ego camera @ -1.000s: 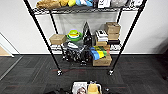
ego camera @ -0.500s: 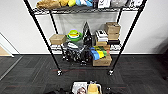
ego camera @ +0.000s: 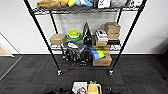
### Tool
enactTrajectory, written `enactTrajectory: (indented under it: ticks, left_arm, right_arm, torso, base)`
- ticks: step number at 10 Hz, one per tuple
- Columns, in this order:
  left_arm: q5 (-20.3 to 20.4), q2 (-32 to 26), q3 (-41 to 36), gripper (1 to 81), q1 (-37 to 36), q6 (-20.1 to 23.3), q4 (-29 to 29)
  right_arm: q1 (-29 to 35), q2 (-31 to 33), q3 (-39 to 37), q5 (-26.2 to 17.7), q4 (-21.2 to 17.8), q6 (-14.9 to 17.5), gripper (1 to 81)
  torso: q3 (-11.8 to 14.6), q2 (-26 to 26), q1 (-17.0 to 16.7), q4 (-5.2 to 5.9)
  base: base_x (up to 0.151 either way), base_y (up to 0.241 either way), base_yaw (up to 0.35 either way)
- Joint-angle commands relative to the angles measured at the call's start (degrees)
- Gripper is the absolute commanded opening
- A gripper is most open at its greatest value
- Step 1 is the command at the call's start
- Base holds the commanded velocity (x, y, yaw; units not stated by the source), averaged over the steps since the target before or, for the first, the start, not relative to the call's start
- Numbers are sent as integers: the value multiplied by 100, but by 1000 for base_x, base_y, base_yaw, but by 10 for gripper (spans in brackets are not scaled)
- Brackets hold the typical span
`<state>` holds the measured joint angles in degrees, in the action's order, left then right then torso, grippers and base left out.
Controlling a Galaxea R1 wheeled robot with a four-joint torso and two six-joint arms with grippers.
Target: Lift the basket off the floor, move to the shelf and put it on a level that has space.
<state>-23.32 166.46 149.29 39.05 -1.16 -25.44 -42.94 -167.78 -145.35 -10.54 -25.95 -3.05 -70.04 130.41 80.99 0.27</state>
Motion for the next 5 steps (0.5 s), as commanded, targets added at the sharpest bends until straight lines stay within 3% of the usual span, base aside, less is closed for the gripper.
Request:
enactTrajectory:
  ticks: [1,2,3,5]
  left_arm:
    - [-357,-51,-40,10,-622,37,-110]
    - [-357,-51,-40,10,-613,37,-101]
    - [-357,-51,-40,10,-613,37,-101]
    - [-357,-60,-22,10,-612,37,-110]
  right_arm:
    - [606,14,87,-299,-129,-12,811]
    - [606,14,95,-299,-129,-12,811]
    - [622,14,104,-290,-129,-12,10]
    - [597,14,104,-290,-129,-12,10]
  torso:
    - [0,0,0,0]
    - [0,0,0,0]
    - [0,0,0,0]
    - [0,0,0,0]
  base:
    - [0,0,0]
    - [0,0,0]
    - [0,0,0]
    - [0,0,0]
